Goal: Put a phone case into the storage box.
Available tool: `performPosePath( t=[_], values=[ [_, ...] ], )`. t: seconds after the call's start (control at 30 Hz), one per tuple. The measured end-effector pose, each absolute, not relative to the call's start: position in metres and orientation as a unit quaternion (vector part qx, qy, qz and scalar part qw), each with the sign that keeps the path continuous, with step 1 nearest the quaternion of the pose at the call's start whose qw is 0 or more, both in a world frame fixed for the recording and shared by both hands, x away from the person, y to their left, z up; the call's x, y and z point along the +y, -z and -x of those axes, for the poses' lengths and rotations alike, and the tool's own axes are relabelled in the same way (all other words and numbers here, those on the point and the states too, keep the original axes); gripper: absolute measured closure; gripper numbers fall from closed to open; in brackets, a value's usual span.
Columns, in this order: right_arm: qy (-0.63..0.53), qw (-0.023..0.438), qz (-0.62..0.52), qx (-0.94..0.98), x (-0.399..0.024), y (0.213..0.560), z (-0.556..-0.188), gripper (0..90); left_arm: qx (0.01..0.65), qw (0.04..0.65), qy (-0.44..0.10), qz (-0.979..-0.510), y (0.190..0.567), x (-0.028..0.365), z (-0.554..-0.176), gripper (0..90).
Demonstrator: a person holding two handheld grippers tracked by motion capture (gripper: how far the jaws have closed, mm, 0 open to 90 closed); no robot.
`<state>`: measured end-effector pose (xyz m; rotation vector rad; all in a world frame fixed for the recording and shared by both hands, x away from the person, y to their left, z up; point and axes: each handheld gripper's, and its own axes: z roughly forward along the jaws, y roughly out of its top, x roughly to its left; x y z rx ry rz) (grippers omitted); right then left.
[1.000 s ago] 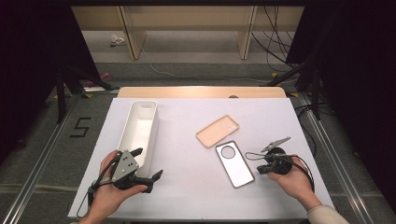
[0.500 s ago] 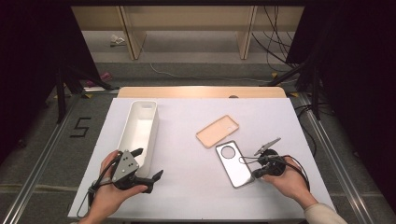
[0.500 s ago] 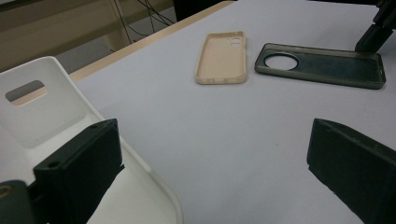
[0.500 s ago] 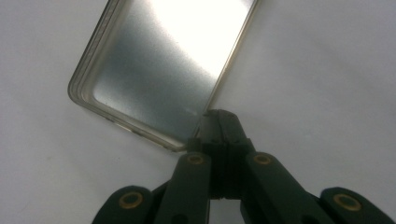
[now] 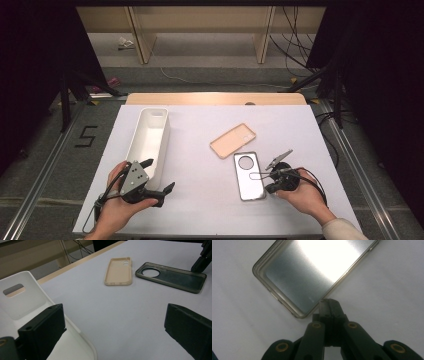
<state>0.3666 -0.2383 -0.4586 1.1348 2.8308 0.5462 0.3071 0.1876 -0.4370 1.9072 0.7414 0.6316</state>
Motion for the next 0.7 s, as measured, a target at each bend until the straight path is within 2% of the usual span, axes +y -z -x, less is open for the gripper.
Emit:
performPosePath(
  t=[0.7],
  values=[
    [-0.172,0.020,-0.345,0.922,-0.2294,0.4587,-0.3635,90.0,0.302,0.481,-0.259,-0.781,0.4370,0.1869,-0.3067,2.8]
  ],
)
